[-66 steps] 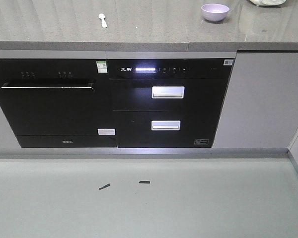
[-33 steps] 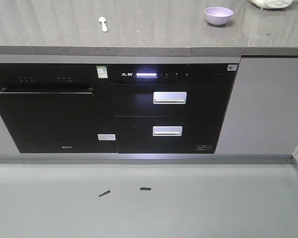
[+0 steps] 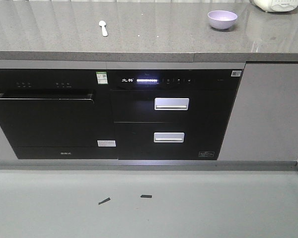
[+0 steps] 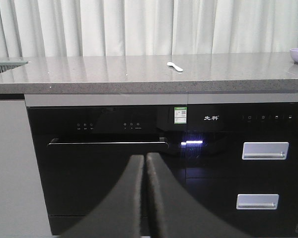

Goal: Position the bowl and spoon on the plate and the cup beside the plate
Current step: 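Keep driving the base toward the counter edge near the lavender bowl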

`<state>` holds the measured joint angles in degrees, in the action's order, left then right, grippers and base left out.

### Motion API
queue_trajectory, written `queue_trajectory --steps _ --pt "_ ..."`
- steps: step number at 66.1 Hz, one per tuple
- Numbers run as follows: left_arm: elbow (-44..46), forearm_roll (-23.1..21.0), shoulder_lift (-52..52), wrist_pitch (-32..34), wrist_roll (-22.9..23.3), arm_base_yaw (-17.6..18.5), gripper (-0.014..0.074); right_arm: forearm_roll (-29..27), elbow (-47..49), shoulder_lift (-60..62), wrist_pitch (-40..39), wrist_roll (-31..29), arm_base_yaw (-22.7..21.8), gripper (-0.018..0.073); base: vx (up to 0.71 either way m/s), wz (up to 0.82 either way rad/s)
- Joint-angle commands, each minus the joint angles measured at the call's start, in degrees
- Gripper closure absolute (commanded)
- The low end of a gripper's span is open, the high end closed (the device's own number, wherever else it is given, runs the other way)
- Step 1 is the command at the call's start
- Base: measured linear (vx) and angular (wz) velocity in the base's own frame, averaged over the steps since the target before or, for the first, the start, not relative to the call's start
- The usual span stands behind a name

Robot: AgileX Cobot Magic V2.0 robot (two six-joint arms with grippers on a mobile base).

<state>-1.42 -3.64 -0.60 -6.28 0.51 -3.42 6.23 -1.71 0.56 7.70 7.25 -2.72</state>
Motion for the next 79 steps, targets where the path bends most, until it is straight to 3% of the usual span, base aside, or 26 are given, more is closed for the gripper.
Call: queue_trajectory --steps 1,79 --pt "-1.42 -0.06 0.72 4.17 0.29 0.00 0.0602 0.49 -0.81 0.63 -4.23 -0.19 -0.20 0.0561 0.09 -0.01" --pt "-1.42 -0.06 0.72 4.17 0.29 0.00 0.0602 0.49 -0.81 0.63 -4.23 -0.19 -0.20 0.0561 0.07 0.00"
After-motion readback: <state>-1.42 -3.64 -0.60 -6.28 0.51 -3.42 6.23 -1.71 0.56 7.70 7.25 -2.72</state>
